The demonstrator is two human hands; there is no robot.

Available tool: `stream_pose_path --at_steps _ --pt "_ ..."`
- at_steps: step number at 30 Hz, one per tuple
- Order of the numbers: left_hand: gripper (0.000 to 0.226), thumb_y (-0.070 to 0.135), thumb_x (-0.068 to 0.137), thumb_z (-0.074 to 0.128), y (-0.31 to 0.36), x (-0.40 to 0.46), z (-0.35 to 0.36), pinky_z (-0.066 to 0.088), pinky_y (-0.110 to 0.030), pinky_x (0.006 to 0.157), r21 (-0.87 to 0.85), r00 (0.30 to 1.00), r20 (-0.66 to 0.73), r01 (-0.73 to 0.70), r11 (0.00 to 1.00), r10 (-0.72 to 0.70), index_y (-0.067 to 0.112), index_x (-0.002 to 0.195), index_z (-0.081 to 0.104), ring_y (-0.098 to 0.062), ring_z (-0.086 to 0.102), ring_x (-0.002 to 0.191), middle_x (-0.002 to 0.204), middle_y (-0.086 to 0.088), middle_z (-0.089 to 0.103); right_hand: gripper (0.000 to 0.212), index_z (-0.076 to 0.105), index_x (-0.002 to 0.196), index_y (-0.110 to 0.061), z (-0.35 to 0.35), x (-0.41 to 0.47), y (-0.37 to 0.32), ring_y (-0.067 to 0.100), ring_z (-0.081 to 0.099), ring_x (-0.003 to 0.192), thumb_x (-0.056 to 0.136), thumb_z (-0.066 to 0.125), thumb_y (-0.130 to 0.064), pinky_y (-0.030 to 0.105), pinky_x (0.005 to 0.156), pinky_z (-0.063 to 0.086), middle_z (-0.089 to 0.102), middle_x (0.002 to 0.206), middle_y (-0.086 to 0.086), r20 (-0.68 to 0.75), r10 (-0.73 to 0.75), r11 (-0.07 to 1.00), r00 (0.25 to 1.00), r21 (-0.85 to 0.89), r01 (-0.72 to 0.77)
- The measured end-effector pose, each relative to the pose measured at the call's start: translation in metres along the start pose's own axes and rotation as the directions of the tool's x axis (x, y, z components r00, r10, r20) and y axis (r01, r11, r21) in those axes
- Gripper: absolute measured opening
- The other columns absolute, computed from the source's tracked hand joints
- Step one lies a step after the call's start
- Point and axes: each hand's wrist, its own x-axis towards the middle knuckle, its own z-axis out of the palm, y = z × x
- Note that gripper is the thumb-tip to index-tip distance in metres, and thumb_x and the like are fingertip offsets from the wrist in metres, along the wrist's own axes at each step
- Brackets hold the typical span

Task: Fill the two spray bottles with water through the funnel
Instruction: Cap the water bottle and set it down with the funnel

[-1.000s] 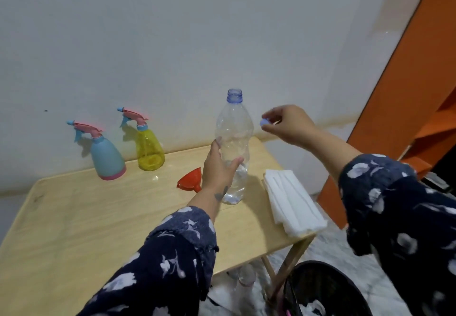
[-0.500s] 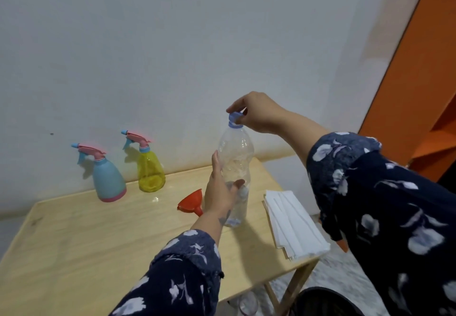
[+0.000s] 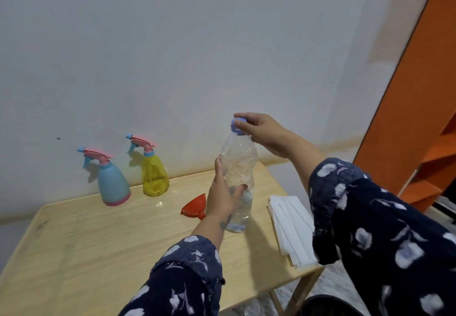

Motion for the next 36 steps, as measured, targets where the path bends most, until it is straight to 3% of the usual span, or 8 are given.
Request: stream_pose_path --at_steps 5,9,13,19,23,27,31,36 --pt "0.099 0.020 0.087 0.071 0.001 0.001 -0.001 0.042 -0.046 0.107 -0.017 1.000 0.011 0.002 1.000 -0.001 0.041 0.151 -0.001 -0.025 0.046 0.134 0.154 -0.001 0.037 0.025 0.060 0.109 -0.021 0.011 -0.001 0.010 0.015 0.061 0.100 0.087 0.067 -0.029 0.018 0.070 0.043 0.065 0.114 0.007 -0.147 -0.012 0.988 0.989 0.153 0.034" --pt "0.098 0.016 0.088 0.070 0.000 0.000 0.001 0.044 -0.043 0.105 -0.052 1.000 0.013 0.002 0.999 -0.001 0.043 0.152 0.000 -0.024 0.048 0.132 0.152 0.001 0.040 0.035 0.045 0.092 -0.019 0.034 0.003 0.014 0.008 0.053 0.073 0.079 0.073 -0.034 0.022 0.062 0.043 0.054 0.088 -0.006 -0.401 -0.012 0.992 0.916 0.113 0.063" --pt "0.100 0.023 0.087 0.072 0.001 0.000 0.000 0.044 -0.042 0.104 -0.066 1.000 0.024 0.014 0.998 -0.013 0.044 0.151 -0.001 -0.025 0.045 0.134 0.152 0.002 0.039 0.043 0.040 0.091 -0.016 0.047 0.004 0.011 0.007 0.049 0.066 0.076 0.074 -0.039 0.027 0.062 0.044 0.049 0.080 -0.009 -0.526 -0.032 0.996 0.850 0.055 0.072" --pt "0.121 0.034 0.079 0.079 -0.008 0.003 -0.017 0.031 -0.041 0.112 0.019 0.979 0.202 -0.025 1.000 0.021 0.048 0.146 -0.022 -0.019 0.027 0.144 0.162 0.007 0.017 0.054 0.040 0.116 -0.026 0.050 -0.010 0.032 -0.001 0.052 0.103 0.077 0.075 -0.039 0.014 0.081 0.038 0.054 0.115 -0.010 -0.425 -0.102 0.969 0.899 0.162 0.187" --pt "0.105 0.024 0.080 0.076 -0.037 0.004 -0.036 0.030 -0.027 0.107 0.233 0.968 0.244 -0.116 0.966 0.057 0.034 0.154 0.003 -0.016 0.026 0.144 0.159 0.008 0.021 0.092 0.020 0.140 -0.033 0.065 -0.022 0.069 0.003 0.031 0.131 0.071 0.080 -0.040 0.027 0.106 0.031 0.031 0.145 -0.008 -0.359 -0.111 0.983 0.927 0.099 0.156" --pt "0.070 0.015 0.084 0.069 -0.071 0.013 -0.063 0.033 -0.040 0.111 0.551 0.912 0.410 -0.261 0.792 0.016 0.030 0.145 0.038 -0.022 0.028 0.143 0.156 0.003 0.028 0.117 0.001 0.143 -0.041 0.088 -0.033 0.111 0.014 0.021 0.142 0.062 0.085 -0.038 0.034 0.113 0.027 0.013 0.155 -0.004 -0.359 0.001 0.992 0.934 0.115 0.044" --pt "0.061 0.010 0.088 0.063 -0.096 0.029 -0.079 0.022 -0.039 0.118 0.684 0.843 0.535 -0.465 0.562 0.048 0.033 0.141 0.043 -0.016 0.015 0.148 0.159 0.007 0.024 0.118 -0.003 0.137 -0.053 0.111 -0.039 0.141 0.021 0.026 0.140 0.061 0.086 -0.040 0.030 0.105 0.029 0.015 0.156 0.003 -0.334 0.124 0.989 0.934 0.118 -0.089" --pt "0.050 0.022 0.097 0.055 -0.108 0.062 -0.085 0.008 -0.045 0.120 0.668 0.725 0.686 -0.658 0.347 0.053 0.035 0.142 0.039 -0.015 0.003 0.150 0.161 0.008 0.015 0.121 -0.001 0.139 -0.052 0.128 -0.036 0.154 0.011 0.038 0.128 0.058 0.088 -0.038 0.027 0.100 0.034 0.030 0.149 0.000 -0.386 0.147 0.986 0.911 0.135 -0.101"
